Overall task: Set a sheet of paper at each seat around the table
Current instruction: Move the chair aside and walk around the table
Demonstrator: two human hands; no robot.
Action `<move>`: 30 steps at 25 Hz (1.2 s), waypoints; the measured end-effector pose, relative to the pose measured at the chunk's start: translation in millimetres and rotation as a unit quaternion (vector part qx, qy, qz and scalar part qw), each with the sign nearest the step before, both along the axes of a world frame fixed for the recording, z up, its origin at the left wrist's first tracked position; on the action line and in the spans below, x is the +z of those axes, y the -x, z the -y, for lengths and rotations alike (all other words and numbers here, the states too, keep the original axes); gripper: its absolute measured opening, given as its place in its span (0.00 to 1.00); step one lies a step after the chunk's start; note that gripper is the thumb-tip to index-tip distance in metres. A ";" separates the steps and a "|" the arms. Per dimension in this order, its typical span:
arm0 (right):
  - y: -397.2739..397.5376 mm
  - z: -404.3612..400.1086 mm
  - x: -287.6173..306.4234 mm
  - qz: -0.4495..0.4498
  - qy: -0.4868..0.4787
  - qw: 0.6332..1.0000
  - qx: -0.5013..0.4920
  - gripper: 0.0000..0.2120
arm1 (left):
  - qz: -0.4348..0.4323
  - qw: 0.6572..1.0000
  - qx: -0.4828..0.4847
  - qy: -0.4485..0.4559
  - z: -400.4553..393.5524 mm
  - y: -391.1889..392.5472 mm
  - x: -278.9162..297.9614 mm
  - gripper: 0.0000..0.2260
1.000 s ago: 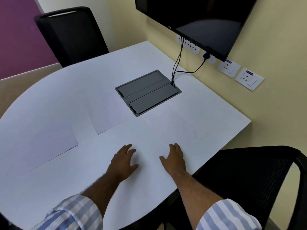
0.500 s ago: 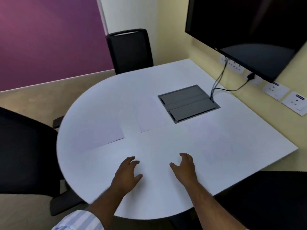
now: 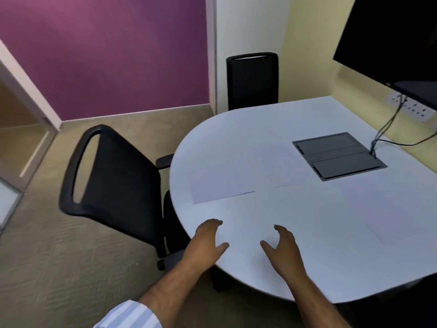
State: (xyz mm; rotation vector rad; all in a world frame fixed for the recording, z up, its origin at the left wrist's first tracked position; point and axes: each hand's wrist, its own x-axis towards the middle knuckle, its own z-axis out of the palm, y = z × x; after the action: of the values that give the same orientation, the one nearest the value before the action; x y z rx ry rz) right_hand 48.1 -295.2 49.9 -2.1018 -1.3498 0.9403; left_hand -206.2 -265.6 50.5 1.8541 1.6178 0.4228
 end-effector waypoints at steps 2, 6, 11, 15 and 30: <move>44.7 -3.3 12.6 0.011 -0.007 0.999 0.033 0.36 | 0.018 1.000 0.005 0.017 7.6 39.5 9.7 0.32; 112.4 -21.7 44.7 0.045 -0.028 0.991 0.122 0.37 | 0.044 0.999 0.025 0.019 14.4 97.6 31.0 0.31; 165.6 -51.1 74.8 0.063 -0.038 0.973 0.220 0.32 | 0.026 0.998 0.031 -0.038 5.1 143.5 72.0 0.30; 207.0 -77.7 85.7 0.034 -0.065 0.968 0.238 0.22 | -0.045 0.995 0.003 -0.092 -25.9 197.3 124.0 0.26; 410.3 -182.0 146.5 -0.011 -0.097 0.949 0.301 0.26 | -0.106 0.979 0.100 -0.144 -118.2 452.5 200.8 0.17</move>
State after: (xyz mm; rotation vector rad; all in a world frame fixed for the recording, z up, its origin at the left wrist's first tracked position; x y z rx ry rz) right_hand -362.2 -113.2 196.4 -1.5428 -2.0348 0.9962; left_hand -658.8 -147.5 251.3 2.0095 1.9849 0.5911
